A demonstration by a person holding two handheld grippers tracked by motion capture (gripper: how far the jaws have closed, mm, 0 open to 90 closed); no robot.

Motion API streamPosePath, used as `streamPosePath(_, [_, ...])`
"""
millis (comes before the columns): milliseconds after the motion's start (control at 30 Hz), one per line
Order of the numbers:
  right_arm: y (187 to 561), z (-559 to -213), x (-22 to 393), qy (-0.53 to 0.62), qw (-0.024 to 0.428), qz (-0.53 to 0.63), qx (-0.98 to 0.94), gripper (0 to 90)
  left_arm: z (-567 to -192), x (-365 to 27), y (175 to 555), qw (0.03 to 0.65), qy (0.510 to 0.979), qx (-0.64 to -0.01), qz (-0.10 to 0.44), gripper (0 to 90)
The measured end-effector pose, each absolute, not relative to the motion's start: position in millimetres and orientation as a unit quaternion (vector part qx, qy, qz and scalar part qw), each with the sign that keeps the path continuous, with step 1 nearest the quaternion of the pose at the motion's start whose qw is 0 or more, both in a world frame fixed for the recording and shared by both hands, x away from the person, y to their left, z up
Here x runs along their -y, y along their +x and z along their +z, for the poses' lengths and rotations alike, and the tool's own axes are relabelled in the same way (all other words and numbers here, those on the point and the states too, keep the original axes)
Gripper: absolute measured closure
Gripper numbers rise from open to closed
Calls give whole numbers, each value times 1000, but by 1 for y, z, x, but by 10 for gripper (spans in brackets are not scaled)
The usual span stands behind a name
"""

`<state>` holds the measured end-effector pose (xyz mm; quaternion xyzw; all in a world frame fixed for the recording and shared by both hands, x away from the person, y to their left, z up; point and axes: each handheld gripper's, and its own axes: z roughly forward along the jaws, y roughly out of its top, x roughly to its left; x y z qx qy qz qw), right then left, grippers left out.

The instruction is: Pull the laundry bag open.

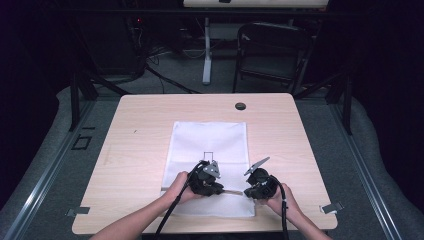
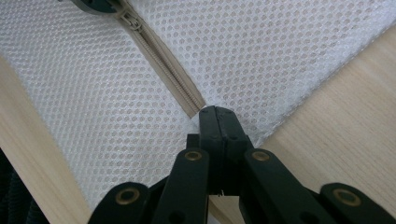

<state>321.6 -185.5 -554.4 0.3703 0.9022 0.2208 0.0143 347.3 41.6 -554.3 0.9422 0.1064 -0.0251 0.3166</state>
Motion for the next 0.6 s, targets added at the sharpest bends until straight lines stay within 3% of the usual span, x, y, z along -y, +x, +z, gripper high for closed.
streamPosePath(600, [322,-555,187,371,13,222,-902,900,-552,-60,347,323,940,-110,-22,816])
